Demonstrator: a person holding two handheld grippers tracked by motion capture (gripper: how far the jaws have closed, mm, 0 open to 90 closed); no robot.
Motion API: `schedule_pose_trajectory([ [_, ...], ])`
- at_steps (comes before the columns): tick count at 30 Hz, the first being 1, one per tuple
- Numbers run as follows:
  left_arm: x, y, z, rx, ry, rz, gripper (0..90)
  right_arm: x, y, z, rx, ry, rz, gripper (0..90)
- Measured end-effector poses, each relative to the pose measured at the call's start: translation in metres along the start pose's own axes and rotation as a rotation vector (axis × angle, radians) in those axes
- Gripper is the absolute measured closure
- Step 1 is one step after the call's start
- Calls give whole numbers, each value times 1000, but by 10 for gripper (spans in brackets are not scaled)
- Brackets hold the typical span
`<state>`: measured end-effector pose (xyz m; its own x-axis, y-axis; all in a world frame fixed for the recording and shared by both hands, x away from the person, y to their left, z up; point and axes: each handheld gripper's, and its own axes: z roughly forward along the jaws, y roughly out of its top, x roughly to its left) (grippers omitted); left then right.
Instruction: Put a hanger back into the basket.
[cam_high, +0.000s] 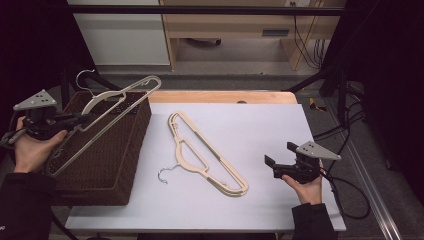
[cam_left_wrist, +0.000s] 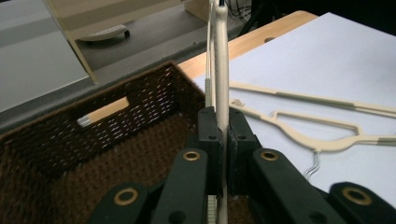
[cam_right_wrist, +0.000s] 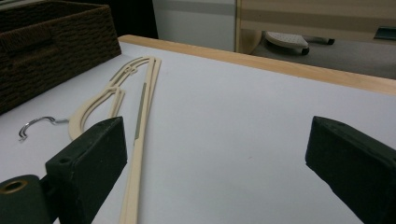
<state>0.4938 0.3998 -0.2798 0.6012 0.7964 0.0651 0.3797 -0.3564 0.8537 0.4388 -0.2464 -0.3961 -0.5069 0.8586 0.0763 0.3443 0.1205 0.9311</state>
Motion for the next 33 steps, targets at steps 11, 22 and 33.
schedule_pose_trajectory([
  [11,23,-25,-4,42,36,-34,864,-2,-1,1,4,-1,3,58],
  [22,32,-58,1,87,42,-102,864,-1,-2,3,17,4,-5,58],
  [33,32,-85,35,210,109,-165,856,-1,-4,5,22,6,-1,59],
])
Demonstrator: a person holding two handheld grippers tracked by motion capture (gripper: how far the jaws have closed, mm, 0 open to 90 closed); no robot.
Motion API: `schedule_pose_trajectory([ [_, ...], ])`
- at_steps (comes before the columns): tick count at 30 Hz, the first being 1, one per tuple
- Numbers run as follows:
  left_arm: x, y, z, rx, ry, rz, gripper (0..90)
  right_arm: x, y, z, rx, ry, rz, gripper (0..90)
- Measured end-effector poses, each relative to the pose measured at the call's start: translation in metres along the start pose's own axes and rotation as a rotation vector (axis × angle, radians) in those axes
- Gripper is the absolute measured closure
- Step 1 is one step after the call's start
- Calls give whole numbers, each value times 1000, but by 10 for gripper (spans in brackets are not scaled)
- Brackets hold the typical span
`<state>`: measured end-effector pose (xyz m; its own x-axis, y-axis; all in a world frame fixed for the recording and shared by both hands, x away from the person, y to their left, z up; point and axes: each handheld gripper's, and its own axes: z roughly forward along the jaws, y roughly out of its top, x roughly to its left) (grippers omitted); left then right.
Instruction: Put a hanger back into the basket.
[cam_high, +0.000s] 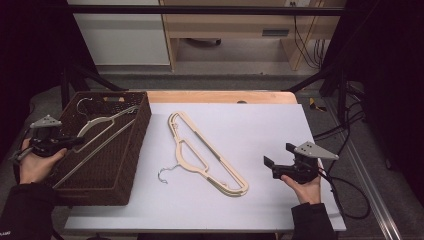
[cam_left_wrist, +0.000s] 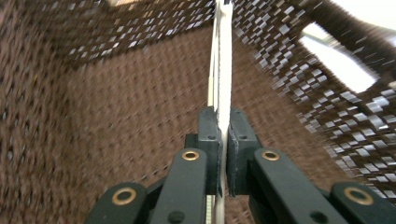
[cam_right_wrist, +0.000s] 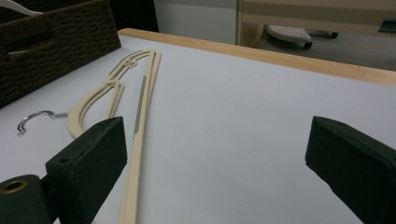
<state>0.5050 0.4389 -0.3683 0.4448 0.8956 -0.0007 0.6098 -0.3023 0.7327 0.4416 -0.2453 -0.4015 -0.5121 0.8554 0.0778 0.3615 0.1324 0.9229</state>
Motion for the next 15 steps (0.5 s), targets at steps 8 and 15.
schedule_pose_trajectory([
  [8,8,-4,3,12,76,-81,834,1,0,1,5,4,4,59],
  [15,19,-9,3,62,146,-135,736,1,-1,2,6,13,-3,60],
])
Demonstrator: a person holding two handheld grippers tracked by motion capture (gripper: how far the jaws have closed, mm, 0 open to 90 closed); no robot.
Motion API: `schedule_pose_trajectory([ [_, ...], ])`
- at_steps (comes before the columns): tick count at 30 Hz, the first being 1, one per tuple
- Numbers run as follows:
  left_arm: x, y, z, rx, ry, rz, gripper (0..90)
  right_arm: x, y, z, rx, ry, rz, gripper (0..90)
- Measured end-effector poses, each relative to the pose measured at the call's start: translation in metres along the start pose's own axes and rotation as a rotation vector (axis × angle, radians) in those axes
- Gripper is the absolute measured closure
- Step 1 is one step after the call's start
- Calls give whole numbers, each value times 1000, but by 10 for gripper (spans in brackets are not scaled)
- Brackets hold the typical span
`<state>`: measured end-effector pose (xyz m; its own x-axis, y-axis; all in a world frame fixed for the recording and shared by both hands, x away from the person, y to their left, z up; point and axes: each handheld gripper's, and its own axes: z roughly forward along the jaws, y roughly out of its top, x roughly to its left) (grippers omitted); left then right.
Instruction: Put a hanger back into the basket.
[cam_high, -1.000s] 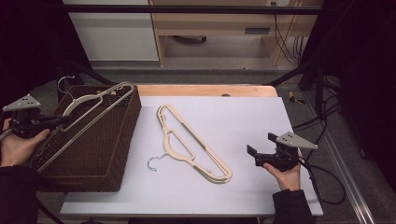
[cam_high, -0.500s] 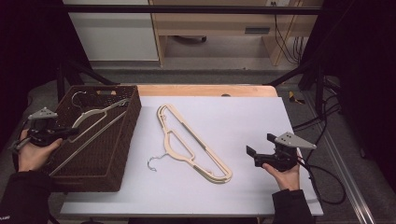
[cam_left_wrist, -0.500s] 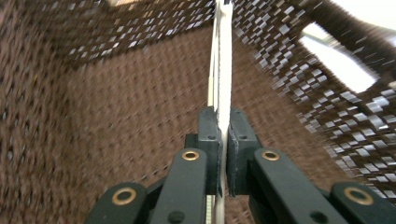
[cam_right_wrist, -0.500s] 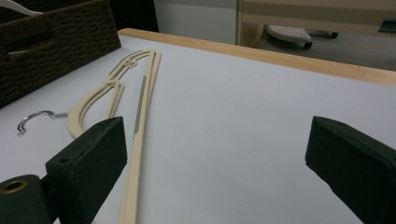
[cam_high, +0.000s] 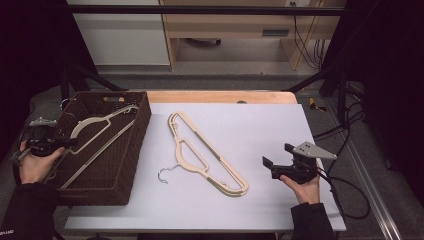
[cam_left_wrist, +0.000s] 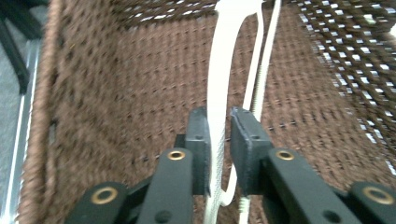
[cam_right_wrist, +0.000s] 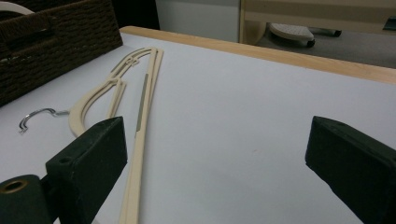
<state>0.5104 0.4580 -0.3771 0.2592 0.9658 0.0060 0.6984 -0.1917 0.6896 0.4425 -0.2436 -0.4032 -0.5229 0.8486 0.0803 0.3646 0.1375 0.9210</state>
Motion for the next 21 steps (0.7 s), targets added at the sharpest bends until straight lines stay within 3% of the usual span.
schedule_pose_trajectory([
  [1,2,-1,0,9,8,0,736,0,0,0,0,0,0,60],
  [3,5,-5,4,33,10,-42,721,1,0,0,4,-5,8,60],
  [7,6,-6,7,63,27,-34,725,1,0,1,4,-4,2,60],
  [21,11,-11,13,140,43,-93,665,1,0,0,-3,2,2,60],
])
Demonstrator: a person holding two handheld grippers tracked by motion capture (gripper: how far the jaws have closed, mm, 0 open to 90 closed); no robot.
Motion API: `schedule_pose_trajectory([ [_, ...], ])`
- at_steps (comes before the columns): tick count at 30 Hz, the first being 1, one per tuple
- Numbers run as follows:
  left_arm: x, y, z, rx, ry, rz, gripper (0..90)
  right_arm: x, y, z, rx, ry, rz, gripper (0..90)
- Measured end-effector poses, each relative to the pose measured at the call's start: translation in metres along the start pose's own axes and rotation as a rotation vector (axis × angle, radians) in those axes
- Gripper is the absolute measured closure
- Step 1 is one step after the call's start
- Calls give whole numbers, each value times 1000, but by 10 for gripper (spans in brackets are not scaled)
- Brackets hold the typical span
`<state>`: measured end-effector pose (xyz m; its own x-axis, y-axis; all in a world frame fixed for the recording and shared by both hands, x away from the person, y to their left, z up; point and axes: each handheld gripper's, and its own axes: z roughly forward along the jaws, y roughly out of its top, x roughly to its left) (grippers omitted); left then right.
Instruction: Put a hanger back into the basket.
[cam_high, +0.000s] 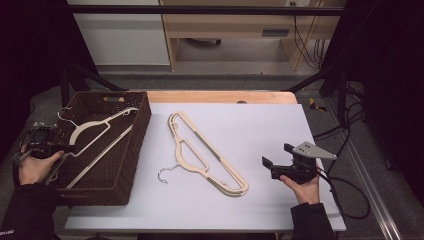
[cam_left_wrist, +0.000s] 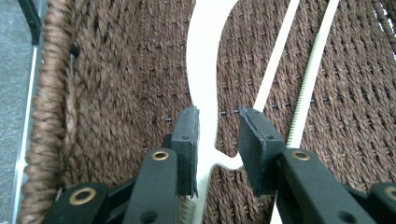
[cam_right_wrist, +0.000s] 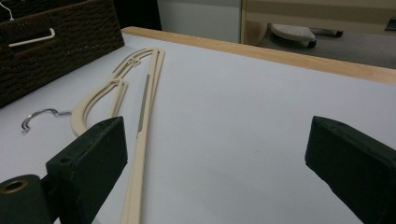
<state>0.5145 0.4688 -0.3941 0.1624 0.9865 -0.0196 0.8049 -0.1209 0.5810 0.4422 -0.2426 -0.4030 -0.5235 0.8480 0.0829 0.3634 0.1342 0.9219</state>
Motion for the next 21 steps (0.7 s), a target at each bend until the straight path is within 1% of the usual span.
schedule_pose_trajectory([
  [1,0,-1,0,-15,-1,-6,660,0,0,0,0,0,0,60],
  [4,-2,-1,-3,-13,-1,1,628,0,1,-1,-2,-2,1,61],
  [5,-4,0,-9,-35,-25,3,618,0,1,-1,-2,1,-4,61],
  [6,-4,0,-9,-35,-25,3,607,1,1,-1,-4,-1,1,61],
  [7,-8,1,-17,-59,-13,23,594,1,1,-1,-6,1,-4,61],
  [8,-12,3,-23,-83,-12,40,582,1,2,-2,-6,-1,0,61],
  [9,-14,3,-26,-100,-14,47,558,1,2,-2,-10,1,-5,60],
  [10,-19,4,-31,-129,-16,55,542,1,3,-3,-12,4,-9,60],
  [11,-23,5,-37,-159,-16,72,520,2,4,-4,-12,3,-8,60],
  [13,-34,7,-47,-227,-43,87,466,3,5,-5,-23,2,-3,60],
  [14,-34,7,-47,-227,-43,87,437,3,5,-5,-23,2,-3,60],
  [15,-48,9,-56,-309,-74,93,383,4,6,-7,-26,6,6,60],
  [16,-48,9,-56,-309,-74,93,358,4,6,-7,-33,10,-1,60],
  [17,-60,10,-64,-366,-122,112,334,4,7,-8,-35,7,3,60],
  [18,-68,10,-68,-400,-146,121,303,4,7,-8,-35,7,7,59],
  [19,-75,10,-71,-427,-164,131,268,4,7,-9,-39,11,4,59],
  [20,-75,10,-71,-427,-164,131,248,4,7,-9,-39,11,4,59],
  [21,-85,11,-74,-466,-192,144,248,4,7,-9,-45,9,1,60],
])
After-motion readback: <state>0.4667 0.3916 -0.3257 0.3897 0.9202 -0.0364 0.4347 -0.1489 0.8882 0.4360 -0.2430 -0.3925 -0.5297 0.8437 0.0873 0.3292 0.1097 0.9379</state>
